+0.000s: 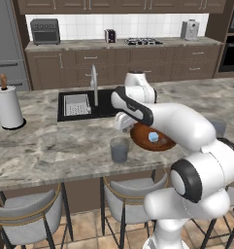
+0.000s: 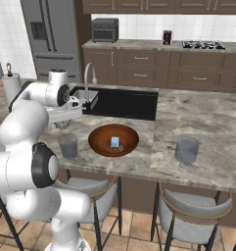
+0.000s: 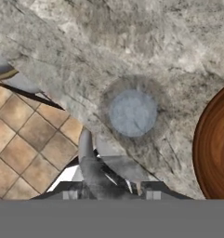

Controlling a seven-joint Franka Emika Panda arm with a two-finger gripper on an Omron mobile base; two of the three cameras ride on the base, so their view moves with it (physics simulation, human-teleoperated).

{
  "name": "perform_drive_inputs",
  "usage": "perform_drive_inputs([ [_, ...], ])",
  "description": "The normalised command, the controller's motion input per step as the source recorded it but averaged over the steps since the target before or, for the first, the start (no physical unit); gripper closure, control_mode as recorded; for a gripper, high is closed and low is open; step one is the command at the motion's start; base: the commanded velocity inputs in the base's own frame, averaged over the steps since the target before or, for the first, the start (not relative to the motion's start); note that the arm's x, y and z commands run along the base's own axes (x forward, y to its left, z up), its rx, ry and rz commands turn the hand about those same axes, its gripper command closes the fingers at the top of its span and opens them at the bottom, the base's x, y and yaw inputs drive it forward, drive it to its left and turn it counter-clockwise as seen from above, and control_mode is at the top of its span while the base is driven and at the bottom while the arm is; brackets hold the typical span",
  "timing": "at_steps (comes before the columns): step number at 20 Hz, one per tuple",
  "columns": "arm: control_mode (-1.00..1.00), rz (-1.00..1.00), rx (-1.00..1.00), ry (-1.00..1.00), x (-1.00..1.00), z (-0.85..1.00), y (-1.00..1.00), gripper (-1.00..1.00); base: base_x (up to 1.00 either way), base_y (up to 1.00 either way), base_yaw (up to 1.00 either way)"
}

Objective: There are four ice cubes in the ice bowl. Place two ice cubes in each glass of water.

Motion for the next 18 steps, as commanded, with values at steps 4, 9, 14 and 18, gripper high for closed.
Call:
perform_drive_inputs([
  [4,-1.00,-0.05,0.00,0.00,0.14,-0.09,0.00,1.00,0.00,0.00,0.00],
  [9,-1.00,-0.05,0.00,-0.01,0.22,-0.07,0.01,1.00,0.00,0.00,0.00],
  [14,-1.00,-0.05,0.00,-0.07,0.20,-0.14,0.16,1.00,0.00,0.00,0.00],
  [18,-1.00,-0.04,0.00,-0.12,0.20,-0.17,0.13,1.00,0.00,0.00,0.00],
])
